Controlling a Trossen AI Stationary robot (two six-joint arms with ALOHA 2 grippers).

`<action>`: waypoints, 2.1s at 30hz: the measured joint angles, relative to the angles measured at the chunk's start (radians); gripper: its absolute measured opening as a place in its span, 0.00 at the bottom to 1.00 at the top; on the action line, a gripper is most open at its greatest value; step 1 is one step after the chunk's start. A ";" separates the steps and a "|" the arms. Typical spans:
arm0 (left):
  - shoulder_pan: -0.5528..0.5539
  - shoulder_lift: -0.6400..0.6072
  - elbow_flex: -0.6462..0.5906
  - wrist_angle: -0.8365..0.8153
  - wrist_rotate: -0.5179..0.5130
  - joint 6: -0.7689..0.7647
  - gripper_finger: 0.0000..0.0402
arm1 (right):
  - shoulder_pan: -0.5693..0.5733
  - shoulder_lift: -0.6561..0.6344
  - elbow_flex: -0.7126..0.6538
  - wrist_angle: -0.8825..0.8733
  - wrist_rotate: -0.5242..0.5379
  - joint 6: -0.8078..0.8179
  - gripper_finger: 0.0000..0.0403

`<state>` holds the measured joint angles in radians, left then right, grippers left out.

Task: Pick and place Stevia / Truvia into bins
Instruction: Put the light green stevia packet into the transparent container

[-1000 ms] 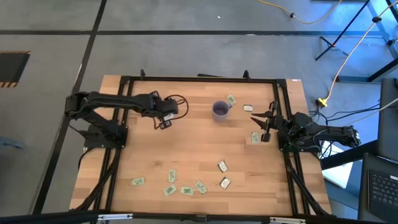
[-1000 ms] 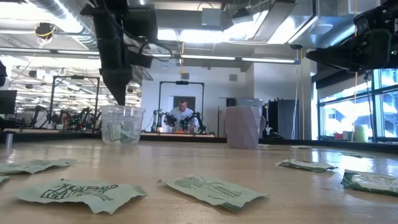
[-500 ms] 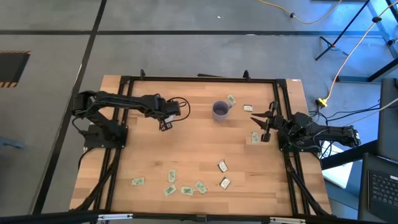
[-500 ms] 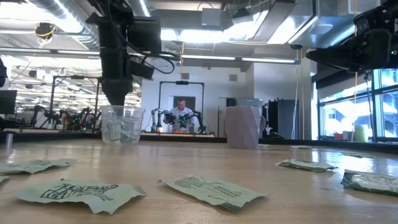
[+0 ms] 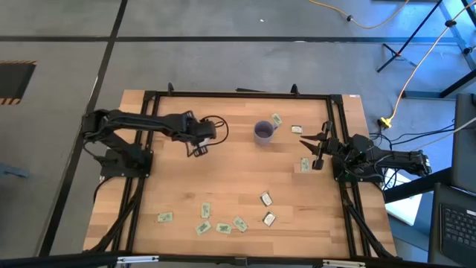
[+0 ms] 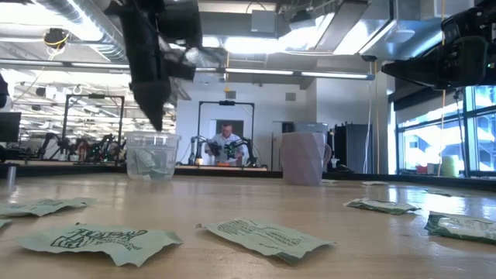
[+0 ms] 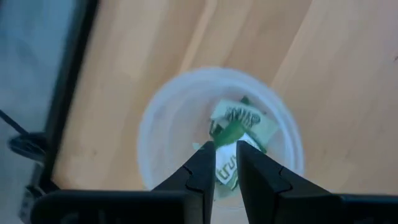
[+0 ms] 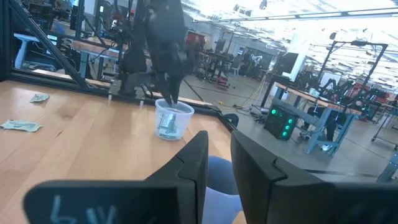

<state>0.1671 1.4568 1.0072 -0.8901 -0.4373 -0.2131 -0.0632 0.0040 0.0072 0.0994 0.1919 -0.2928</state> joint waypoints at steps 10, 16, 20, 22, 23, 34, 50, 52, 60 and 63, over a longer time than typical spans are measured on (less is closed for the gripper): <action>-0.115 -0.127 0.005 0.043 0.171 -0.010 0.18 | 0.000 0.000 0.000 0.000 0.000 0.000 0.19; -0.224 -0.105 0.006 0.088 0.427 0.006 0.26 | 0.000 0.000 0.000 0.000 0.000 0.000 0.19; -0.333 -0.089 -0.020 0.091 0.459 -0.025 0.28 | 0.000 0.000 0.000 -0.005 0.000 0.000 0.19; -0.386 -0.078 -0.042 0.077 0.462 -0.132 0.28 | 0.000 0.000 0.000 -0.010 0.000 0.000 0.19; -0.413 -0.078 -0.050 0.067 0.469 -0.195 0.27 | 0.000 0.000 0.000 -0.012 0.000 -0.001 0.19; -0.721 -0.074 -0.145 0.059 0.518 -0.583 0.27 | 0.000 0.000 0.000 -0.016 0.000 -0.002 0.19; -0.836 -0.049 -0.154 0.115 0.544 -0.638 0.28 | 0.000 0.000 0.000 -0.043 0.000 -0.002 0.19; -0.835 -0.026 -0.154 0.150 0.544 -0.638 0.29 | 0.000 0.000 0.000 -0.043 0.000 -0.001 0.18; -0.842 0.097 -0.156 0.174 0.692 -0.593 0.29 | 0.000 0.000 0.000 -0.043 0.000 -0.001 0.19; -0.843 0.126 -0.156 0.184 0.696 -0.562 0.29 | 0.000 0.000 0.000 -0.042 0.000 -0.001 0.19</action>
<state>-0.6754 1.5831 0.8516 -0.7060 0.2591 -0.7750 -0.0635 0.0044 0.0074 0.0570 0.1921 -0.2935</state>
